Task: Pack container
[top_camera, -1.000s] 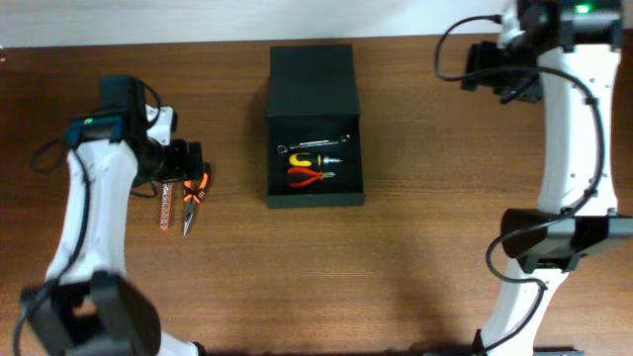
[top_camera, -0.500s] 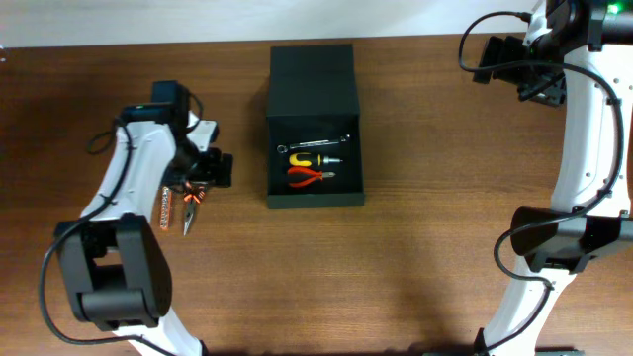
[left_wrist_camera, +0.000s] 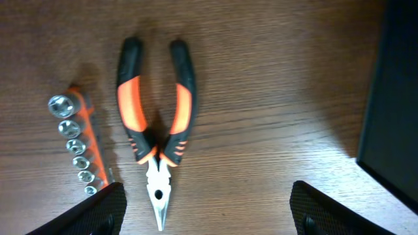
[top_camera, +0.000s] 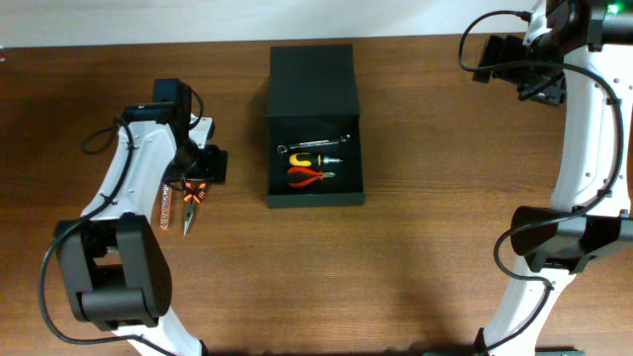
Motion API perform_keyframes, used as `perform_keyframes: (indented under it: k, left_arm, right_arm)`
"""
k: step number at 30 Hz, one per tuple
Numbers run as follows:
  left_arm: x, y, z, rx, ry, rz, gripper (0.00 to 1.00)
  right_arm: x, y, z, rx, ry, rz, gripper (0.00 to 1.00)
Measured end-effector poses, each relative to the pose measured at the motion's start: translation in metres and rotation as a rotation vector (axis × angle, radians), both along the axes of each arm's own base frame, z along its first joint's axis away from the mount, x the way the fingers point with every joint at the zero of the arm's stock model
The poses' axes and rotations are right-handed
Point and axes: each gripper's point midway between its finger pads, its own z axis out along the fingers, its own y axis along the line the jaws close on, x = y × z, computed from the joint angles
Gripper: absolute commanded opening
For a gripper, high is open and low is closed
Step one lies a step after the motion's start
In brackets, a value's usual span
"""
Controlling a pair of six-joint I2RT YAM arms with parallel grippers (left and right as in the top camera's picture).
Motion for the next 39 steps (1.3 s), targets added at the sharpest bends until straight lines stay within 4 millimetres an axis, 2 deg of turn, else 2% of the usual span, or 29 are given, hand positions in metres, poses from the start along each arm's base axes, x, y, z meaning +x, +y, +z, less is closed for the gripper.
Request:
perform_keyframes:
  k: [3, 10, 13, 20, 25, 34, 39]
  left_arm:
    - [-0.002, 0.008, -0.009, -0.001, 0.026, 0.022, 0.83]
    - [-0.01, 0.016, -0.047, 0.015, 0.135, 0.04, 0.84]
    - [-0.011, 0.019, -0.055, 0.029, 0.157, 0.04, 0.84]
    - [-0.012, 0.031, -0.058, 0.042, 0.161, 0.072, 0.84]
    - [-0.017, 0.041, -0.069, 0.036, 0.196, 0.101, 0.84]
    - [-0.019, 0.04, -0.074, 0.022, 0.209, 0.091, 0.84]
    - [-0.018, 0.04, -0.074, 0.021, 0.209, 0.058, 0.79]
  right_arm:
    - [0.0, 0.0, -0.001, -0.001, 0.002, -0.001, 0.93]
    - [-0.003, 0.0, -0.004, 0.0, 0.026, -0.002, 0.93]
    - [-0.004, 0.0, -0.005, 0.001, 0.028, -0.002, 0.93]
    - [-0.004, 0.0, -0.005, 0.001, 0.028, -0.002, 0.93]
    - [-0.004, 0.0, -0.005, 0.001, 0.028, -0.002, 0.92]
    - [-0.004, 0.0, -0.005, 0.001, 0.028, -0.002, 0.92]
    - [-0.004, 0.0, -0.005, 0.001, 0.028, -0.002, 0.92]
